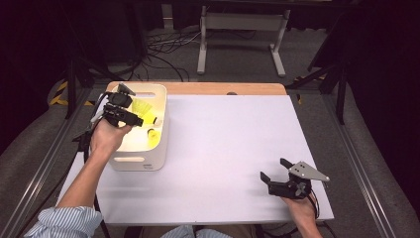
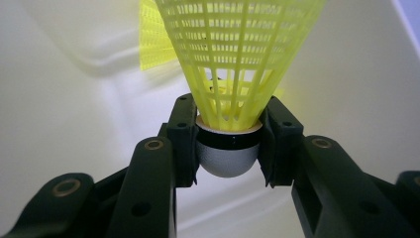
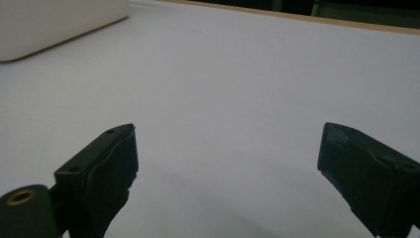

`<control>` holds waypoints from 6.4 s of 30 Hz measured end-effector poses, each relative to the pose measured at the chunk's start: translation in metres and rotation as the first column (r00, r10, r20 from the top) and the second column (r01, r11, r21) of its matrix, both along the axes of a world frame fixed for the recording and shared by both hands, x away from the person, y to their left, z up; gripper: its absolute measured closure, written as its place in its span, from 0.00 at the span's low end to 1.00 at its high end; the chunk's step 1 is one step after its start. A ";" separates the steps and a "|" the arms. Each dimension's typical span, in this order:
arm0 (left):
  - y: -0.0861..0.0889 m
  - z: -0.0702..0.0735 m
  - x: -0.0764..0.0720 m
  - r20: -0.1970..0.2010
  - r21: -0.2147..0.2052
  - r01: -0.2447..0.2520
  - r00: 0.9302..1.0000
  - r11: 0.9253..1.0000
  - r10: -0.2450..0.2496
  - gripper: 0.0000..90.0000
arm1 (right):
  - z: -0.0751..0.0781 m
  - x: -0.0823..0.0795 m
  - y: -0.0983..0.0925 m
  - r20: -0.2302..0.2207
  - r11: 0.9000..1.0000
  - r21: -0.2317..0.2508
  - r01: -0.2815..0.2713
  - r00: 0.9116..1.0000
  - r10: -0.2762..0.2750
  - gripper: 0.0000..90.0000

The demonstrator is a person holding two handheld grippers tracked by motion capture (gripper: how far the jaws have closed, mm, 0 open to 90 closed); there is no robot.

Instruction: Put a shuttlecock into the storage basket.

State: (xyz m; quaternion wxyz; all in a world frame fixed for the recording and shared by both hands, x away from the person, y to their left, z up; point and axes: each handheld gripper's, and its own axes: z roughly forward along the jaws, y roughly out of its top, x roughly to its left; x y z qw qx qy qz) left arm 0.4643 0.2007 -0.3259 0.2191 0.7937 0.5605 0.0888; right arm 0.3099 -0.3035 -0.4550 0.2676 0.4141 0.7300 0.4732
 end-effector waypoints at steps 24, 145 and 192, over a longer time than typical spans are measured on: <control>0.005 -0.021 0.024 -0.073 0.024 -0.061 0.995 0.998 0.062 0.72 | 0.001 0.000 -0.003 0.009 1.000 0.017 -0.003 1.000 0.003 0.10; -0.027 0.018 -0.019 0.070 0.043 0.059 0.996 0.997 -0.062 0.40 | 0.003 -0.002 -0.001 0.020 1.000 0.007 -0.014 1.000 0.014 0.10; 0.002 0.037 -0.047 0.139 0.049 0.016 0.990 0.999 -0.023 0.40 | 0.003 -0.002 -0.004 0.019 1.000 0.016 -0.008 1.000 0.008 0.10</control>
